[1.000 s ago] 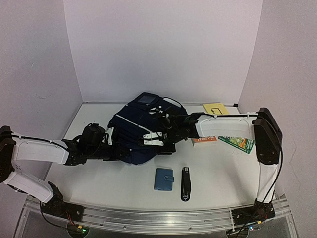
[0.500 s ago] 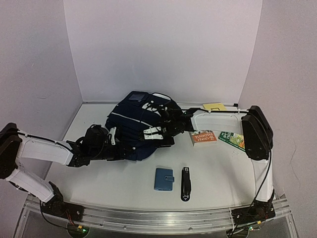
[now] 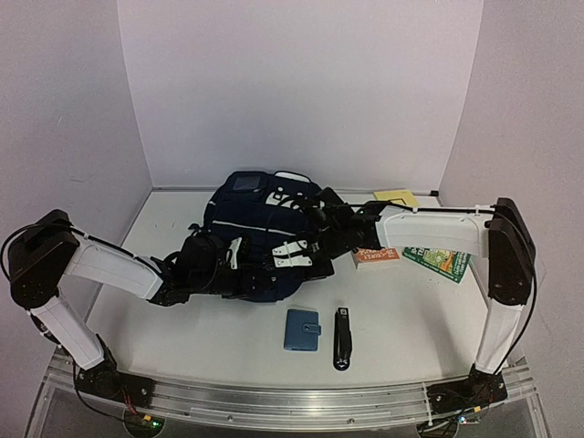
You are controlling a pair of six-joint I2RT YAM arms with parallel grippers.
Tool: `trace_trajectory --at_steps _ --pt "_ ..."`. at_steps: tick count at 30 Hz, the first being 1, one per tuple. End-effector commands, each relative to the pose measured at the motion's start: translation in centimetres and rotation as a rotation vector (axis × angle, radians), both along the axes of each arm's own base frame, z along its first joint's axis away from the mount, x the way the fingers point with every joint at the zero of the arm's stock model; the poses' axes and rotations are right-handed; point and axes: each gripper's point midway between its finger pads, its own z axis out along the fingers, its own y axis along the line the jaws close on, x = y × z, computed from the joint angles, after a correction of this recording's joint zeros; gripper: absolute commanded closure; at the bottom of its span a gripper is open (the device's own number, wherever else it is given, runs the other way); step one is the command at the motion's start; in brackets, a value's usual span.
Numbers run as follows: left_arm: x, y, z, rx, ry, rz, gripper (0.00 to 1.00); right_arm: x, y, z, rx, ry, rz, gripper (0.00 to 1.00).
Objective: Pack the student bag
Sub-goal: Zip the student bag at the center of the board.
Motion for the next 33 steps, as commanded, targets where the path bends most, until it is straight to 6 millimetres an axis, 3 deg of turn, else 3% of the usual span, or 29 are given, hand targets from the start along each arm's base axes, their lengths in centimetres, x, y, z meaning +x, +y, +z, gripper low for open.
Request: trace_trajectory --at_steps 1,10,14,16,27,30,33 --pt "-0.1 -1.6 3.5 -0.11 -0.06 -0.052 1.0 -0.2 1.6 -0.2 0.016 0.008 0.012 0.46" --pt "-0.5 -1.1 3.6 -0.122 -0.066 -0.049 1.0 1.0 2.0 -2.4 -0.011 -0.036 -0.001 0.59" --pt "-0.6 -0.4 3.4 -0.104 -0.066 -0.03 1.0 1.4 1.6 -3.1 -0.024 -0.073 -0.007 0.9" --pt "-0.3 0.5 3.2 -0.067 -0.073 0.015 1.0 1.6 1.1 -3.1 -0.032 -0.092 -0.009 1.0" --pt "2.6 9.4 1.2 0.214 -0.065 0.353 1.0 3.5 -4.6 -3.1 -0.079 -0.117 -0.033 1.0" --pt "2.5 9.3 1.4 0.23 -0.072 0.332 1.0 4.1 -6.0 -3.0 -0.09 -0.124 -0.042 1.0" --pt "2.0 7.6 1.5 0.179 -0.062 0.25 1.0 4.5 -6.7 -2.8 -0.099 -0.142 -0.033 0.96"
